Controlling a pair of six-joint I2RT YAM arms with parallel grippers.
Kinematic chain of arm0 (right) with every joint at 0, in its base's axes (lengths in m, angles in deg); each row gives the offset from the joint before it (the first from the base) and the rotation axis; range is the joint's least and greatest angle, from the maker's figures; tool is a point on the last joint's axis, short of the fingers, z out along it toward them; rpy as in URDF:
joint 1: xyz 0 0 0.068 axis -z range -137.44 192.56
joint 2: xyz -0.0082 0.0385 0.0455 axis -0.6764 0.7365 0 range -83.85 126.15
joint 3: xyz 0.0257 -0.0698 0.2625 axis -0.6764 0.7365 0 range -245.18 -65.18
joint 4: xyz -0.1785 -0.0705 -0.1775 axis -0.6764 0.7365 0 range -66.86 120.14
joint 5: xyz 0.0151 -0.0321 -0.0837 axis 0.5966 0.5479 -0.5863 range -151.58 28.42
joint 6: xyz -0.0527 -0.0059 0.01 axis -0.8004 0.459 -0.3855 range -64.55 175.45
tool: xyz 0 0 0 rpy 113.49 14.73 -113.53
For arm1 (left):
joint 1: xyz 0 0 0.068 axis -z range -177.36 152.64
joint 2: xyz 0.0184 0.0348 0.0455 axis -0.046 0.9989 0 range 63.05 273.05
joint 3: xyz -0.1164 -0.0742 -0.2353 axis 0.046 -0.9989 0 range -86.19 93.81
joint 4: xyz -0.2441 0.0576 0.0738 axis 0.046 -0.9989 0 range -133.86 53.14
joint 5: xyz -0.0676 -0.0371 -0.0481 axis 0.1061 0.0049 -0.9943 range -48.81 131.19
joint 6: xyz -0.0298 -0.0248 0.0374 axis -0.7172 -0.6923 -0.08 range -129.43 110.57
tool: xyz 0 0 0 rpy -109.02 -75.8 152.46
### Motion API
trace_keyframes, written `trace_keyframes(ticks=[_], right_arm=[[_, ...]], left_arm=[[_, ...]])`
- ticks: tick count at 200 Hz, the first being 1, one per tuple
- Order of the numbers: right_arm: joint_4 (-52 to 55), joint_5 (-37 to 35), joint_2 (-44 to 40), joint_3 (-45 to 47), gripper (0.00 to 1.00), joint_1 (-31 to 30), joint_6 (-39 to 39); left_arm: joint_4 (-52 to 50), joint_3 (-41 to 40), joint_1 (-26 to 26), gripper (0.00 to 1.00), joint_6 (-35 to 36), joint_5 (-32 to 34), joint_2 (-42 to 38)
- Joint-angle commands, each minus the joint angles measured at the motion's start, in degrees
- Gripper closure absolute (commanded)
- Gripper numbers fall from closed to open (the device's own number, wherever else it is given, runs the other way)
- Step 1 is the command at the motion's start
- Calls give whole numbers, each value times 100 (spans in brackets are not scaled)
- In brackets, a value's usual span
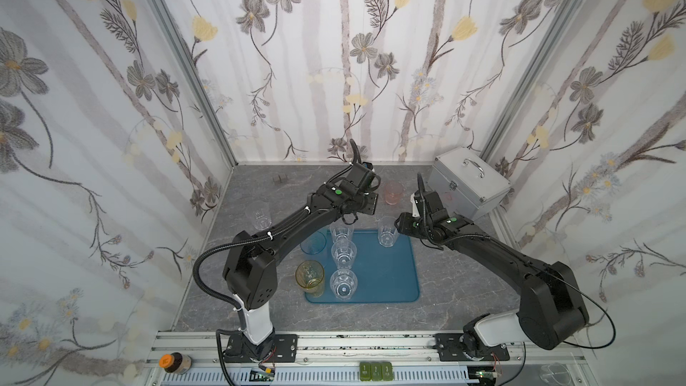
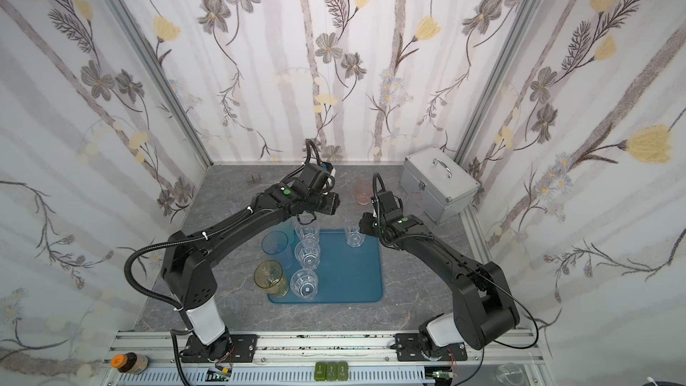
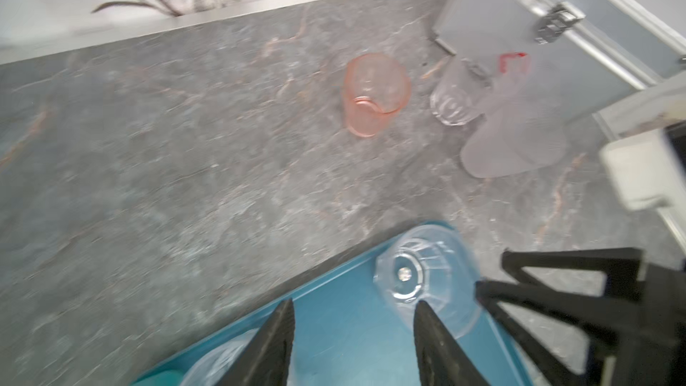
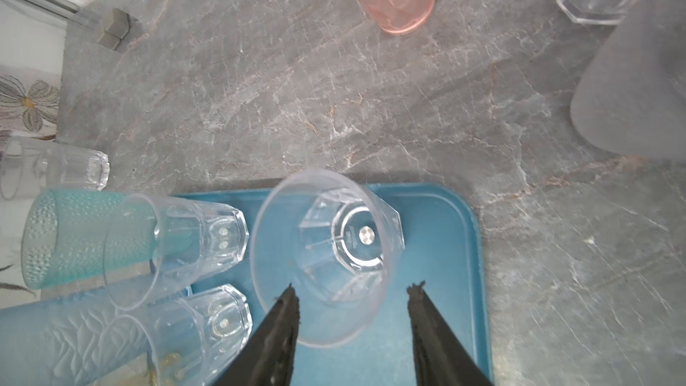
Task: Place the glasses into the tray
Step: Place the glass on the tray, then move the glass to the tray.
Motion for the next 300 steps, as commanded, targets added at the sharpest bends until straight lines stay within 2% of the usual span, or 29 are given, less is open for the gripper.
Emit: trace_keyframes(ticks=[1, 38, 97, 118, 159, 176, 215, 228, 243, 269, 300], right_arm=[[-89, -195, 316, -211, 52, 21, -112], [-36, -242, 749, -471, 60, -11, -178], [348, -599, 963, -630, 85, -487, -230], [472, -723, 1003, -770, 87, -674, -210], [530, -788, 1243, -1118, 88, -914, -95], [466, -747, 1361, -1190, 88, -952, -36], [509, -843, 1462, -1263, 87, -958, -13], [522, -774, 1446, -1304, 80, -961, -28], [599, -724, 1388, -1384, 67, -959, -29], [629, -842, 1017, -1455, 57, -923, -20], [575, -882, 820, -1519, 55, -828, -82]], left_arm=[[389, -630, -420, 45, -17, 312, -542], [895, -1695, -1222, 42, -5, 615, -1543], [1593, -2846, -2278, 32, -34, 645, -2474], [1897, -3151, -2507, 27, -157, 407, -2639], [2298, -3514, -2745, 10, -439, 712, -2986], [2414, -3624, -2852, 9, -376, 668, -3093], [2501, -3785, -2968, 11, -240, 797, -3160], [2492, -3803, -2998, 11, -250, 720, -3135], [2467, -3787, -3083, 13, -299, 608, -3082], [2390, -3705, -3603, 20, -573, 349, -2962], [2333, -3619, -4567, 33, -1108, -785, -2398]])
